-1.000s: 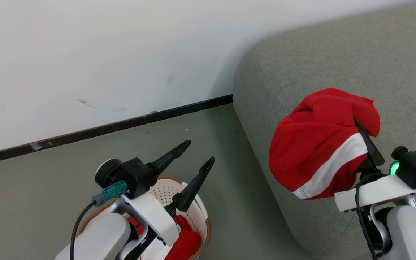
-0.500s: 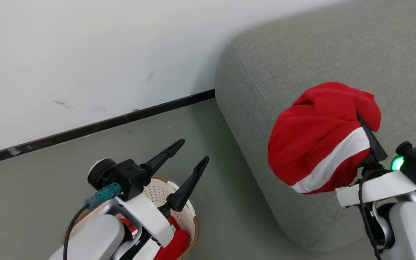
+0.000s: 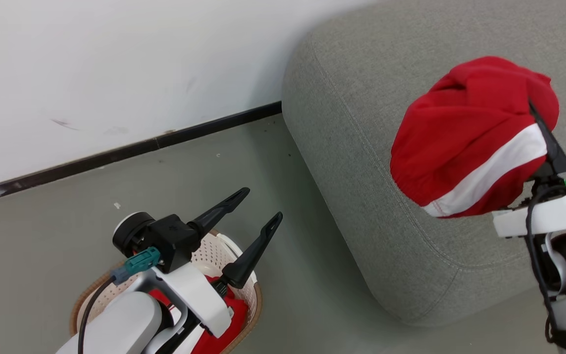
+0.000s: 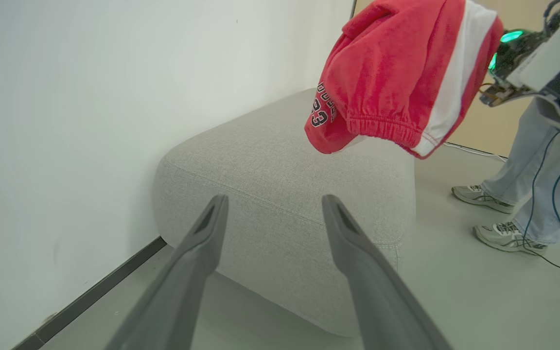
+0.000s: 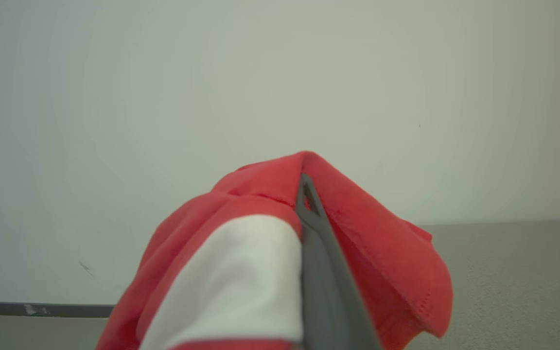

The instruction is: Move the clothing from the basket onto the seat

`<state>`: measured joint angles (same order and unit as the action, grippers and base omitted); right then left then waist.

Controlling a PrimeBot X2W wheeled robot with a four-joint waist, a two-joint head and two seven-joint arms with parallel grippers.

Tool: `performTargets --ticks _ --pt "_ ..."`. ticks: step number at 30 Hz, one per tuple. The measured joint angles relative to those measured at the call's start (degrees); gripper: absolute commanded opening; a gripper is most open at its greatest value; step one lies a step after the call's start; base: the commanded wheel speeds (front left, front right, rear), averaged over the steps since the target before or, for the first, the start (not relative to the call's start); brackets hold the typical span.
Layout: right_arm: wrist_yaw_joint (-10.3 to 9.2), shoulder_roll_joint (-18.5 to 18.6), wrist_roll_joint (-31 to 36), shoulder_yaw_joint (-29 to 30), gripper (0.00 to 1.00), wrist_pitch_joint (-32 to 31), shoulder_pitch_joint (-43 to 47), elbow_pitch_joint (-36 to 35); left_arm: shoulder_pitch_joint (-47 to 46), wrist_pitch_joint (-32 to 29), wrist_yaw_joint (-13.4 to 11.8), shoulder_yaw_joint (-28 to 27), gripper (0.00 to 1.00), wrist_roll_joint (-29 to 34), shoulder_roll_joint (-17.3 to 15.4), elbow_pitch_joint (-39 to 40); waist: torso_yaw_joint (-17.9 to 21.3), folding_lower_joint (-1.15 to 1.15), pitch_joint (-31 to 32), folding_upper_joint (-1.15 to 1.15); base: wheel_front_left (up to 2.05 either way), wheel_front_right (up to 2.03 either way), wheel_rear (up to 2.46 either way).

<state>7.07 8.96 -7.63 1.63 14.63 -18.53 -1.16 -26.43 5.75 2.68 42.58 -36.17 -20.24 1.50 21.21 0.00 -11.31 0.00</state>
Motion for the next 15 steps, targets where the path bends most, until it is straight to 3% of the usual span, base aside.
performTargets --ticks 15 --pt "0.00 2.30 -3.42 3.60 0.00 0.00 -8.01 2.67 -0.01 -2.75 -1.03 -1.19 1.00 -0.01 -2.98 5.20 0.10 0.00 -5.06 0.00 0.00 0.00 0.00"
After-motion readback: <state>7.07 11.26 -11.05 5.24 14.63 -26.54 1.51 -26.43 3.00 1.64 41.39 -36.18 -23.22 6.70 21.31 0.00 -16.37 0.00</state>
